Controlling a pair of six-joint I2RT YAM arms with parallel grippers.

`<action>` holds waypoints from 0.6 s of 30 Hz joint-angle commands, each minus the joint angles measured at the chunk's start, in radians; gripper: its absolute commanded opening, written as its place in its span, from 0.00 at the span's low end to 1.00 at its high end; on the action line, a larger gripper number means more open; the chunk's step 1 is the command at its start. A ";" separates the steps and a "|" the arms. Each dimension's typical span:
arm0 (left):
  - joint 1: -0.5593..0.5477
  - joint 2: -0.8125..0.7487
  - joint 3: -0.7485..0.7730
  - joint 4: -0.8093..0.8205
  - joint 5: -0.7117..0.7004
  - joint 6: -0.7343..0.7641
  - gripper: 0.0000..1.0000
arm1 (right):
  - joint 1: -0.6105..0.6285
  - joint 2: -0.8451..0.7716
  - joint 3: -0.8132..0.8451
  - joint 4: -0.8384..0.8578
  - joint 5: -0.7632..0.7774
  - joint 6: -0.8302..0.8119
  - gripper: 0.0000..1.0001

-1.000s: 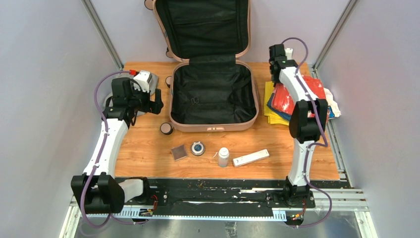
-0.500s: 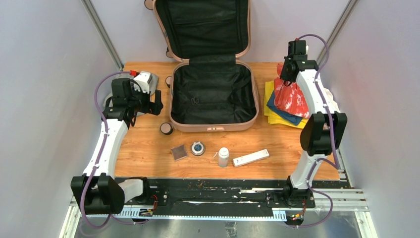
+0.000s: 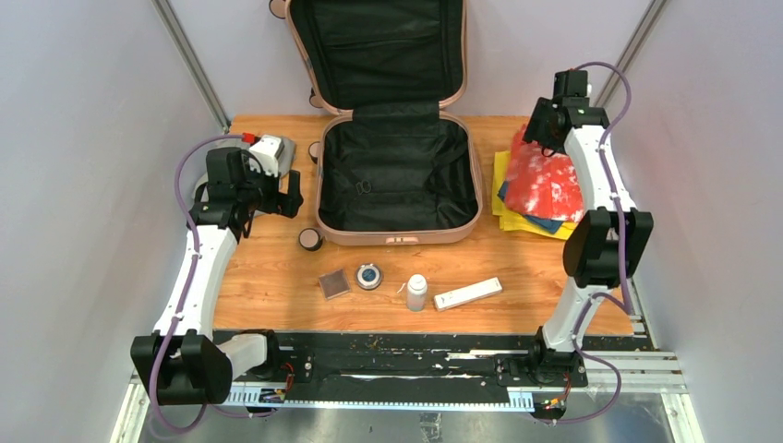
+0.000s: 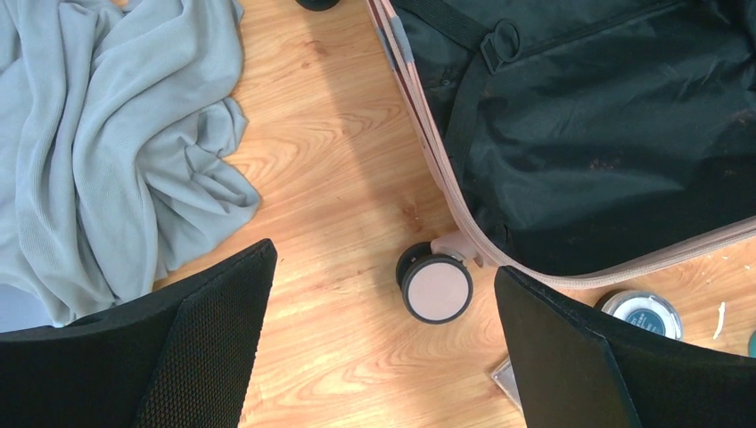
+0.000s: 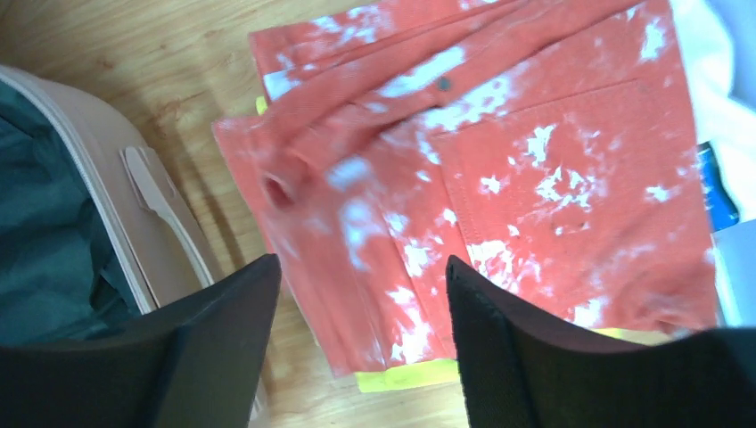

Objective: Pack the luggage
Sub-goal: Pick up the clothes at the center of the board.

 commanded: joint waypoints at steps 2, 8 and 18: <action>-0.003 -0.016 -0.007 -0.029 0.003 0.042 1.00 | -0.017 0.092 0.079 -0.104 -0.016 0.012 0.86; -0.003 -0.014 -0.006 -0.040 0.011 0.068 1.00 | -0.194 0.022 0.012 -0.088 -0.119 0.163 1.00; -0.005 0.001 0.032 -0.075 0.049 0.074 1.00 | -0.383 -0.027 -0.207 0.028 -0.119 0.192 1.00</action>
